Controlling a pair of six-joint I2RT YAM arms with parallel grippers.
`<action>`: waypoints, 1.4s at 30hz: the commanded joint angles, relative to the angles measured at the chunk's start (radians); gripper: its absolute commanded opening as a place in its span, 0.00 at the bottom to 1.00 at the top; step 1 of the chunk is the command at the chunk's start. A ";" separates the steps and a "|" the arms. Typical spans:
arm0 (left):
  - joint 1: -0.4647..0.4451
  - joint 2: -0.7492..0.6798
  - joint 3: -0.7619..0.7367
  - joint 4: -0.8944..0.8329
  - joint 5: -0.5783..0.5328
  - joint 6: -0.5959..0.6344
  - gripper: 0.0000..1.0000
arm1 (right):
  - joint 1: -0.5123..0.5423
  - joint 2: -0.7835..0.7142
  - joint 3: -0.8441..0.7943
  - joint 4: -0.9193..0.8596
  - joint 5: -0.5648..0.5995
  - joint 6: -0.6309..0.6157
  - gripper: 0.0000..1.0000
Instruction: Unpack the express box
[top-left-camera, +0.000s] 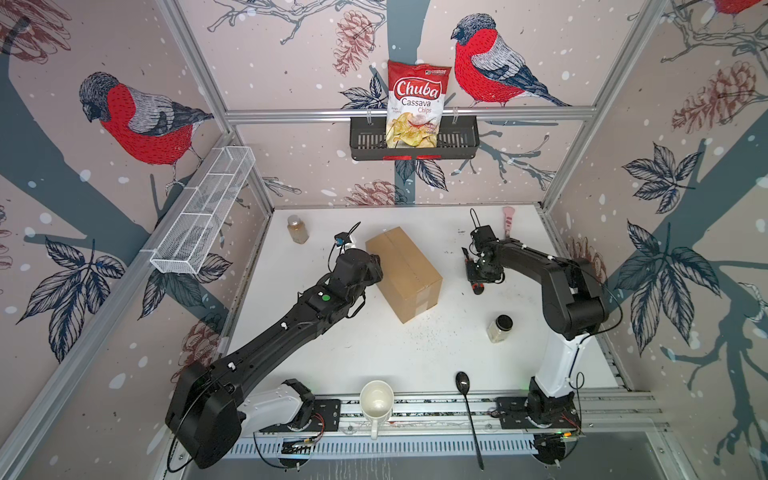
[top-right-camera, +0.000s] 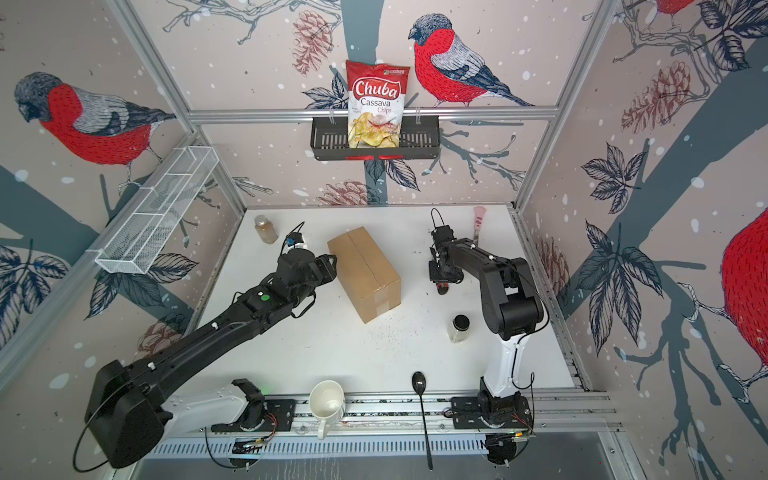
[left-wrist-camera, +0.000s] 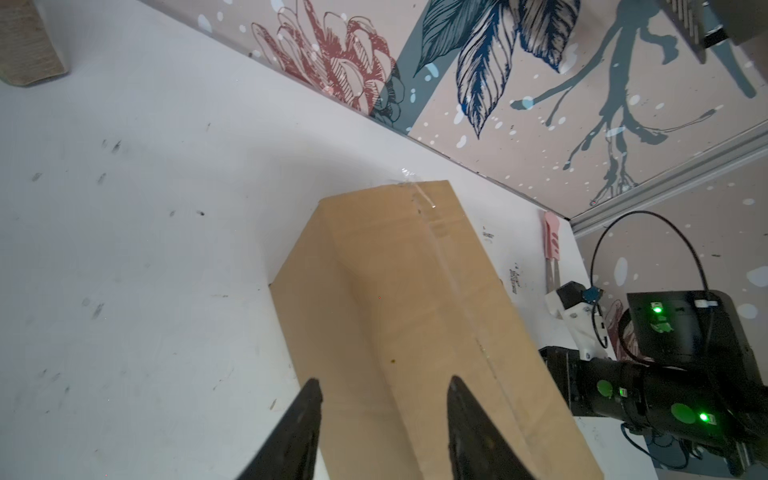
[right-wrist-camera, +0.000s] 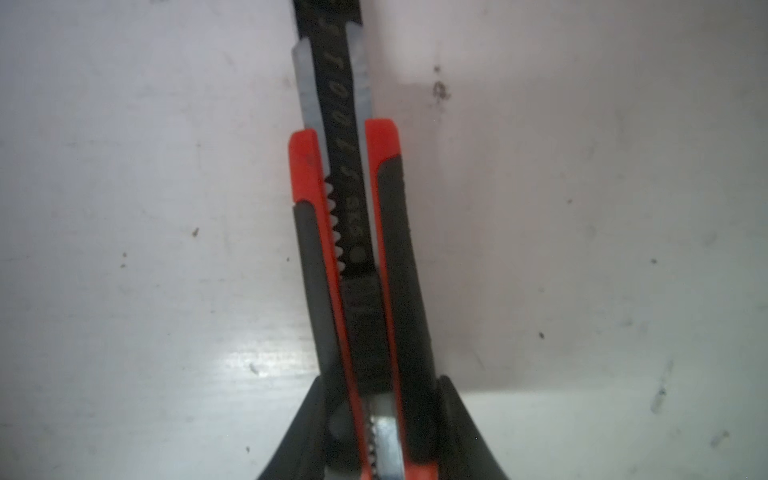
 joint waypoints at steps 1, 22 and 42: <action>-0.002 0.040 0.041 0.047 0.116 0.064 0.53 | 0.005 -0.049 0.031 -0.058 -0.012 -0.005 0.17; -0.027 0.480 0.414 0.225 0.541 0.174 0.66 | 0.211 -0.358 0.175 -0.305 -0.080 -0.002 0.14; -0.070 0.652 0.470 0.469 0.615 -0.028 0.52 | 0.284 -0.395 0.210 -0.314 -0.097 -0.004 0.14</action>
